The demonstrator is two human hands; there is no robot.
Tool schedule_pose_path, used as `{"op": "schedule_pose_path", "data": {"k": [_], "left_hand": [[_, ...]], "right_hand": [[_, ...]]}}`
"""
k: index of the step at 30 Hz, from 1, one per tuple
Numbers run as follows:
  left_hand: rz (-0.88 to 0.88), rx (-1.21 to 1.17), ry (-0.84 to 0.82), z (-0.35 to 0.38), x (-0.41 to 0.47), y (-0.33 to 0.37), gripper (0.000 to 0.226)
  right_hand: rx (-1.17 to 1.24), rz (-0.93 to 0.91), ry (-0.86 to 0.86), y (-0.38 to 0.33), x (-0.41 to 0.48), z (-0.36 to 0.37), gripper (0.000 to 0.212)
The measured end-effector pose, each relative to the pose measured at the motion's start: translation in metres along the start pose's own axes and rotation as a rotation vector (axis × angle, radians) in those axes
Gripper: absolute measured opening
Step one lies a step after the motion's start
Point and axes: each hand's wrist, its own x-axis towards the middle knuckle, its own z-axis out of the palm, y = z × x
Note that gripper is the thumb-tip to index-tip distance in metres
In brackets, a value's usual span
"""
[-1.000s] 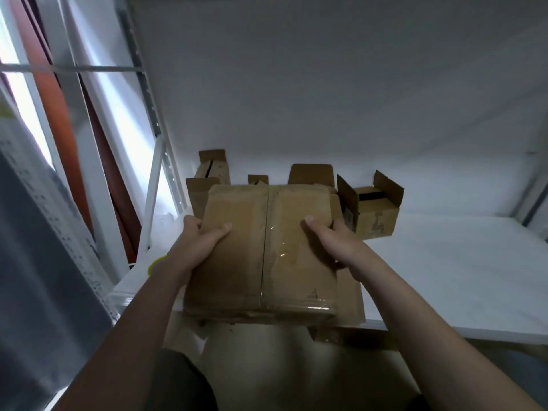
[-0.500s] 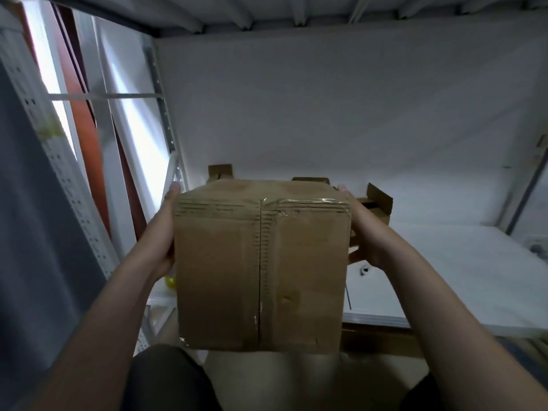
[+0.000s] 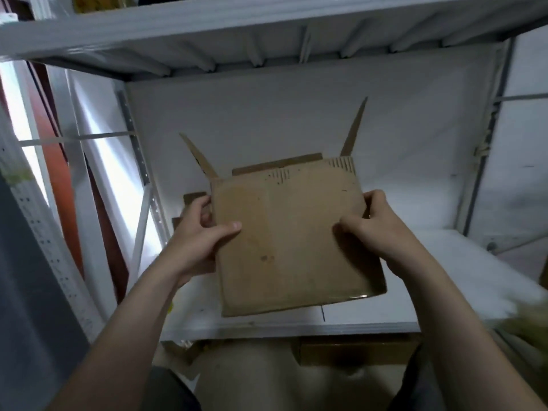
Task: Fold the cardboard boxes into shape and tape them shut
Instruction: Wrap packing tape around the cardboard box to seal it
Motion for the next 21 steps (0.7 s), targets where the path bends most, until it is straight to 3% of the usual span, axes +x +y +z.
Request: {"op": "schedule_pose_path", "data": {"k": [2,6,8,14,18,21], "left_hand": [[0.05,0.016,-0.061,0.035,0.008,-0.009,0.08],[0.138,0.058,-0.201,0.111,0.035,-0.025,0.083],[0.191,0.1,-0.199,0.151,0.053,-0.034,0.084],[0.256,0.197,-0.279,0.272,0.126,-0.07,0.084],[0.221,0.195,-0.312,0.341,0.169,-0.104,0.075],[0.187,0.231,-0.323,0.385,0.196,-0.134,0.07]], "right_hand": [[-0.04,-0.031,0.072,0.017,-0.003,-0.027,0.055],[-0.235,-0.132,0.185,0.062,-0.001,-0.077,0.107],[-0.307,-0.14,0.249,0.086,0.008,-0.097,0.117],[-0.428,-0.069,0.558,0.151,0.054,-0.139,0.115],[-0.561,-0.053,0.71,0.195,0.103,-0.169,0.094],[-0.567,-0.023,0.73,0.234,0.147,-0.189,0.08]]}}
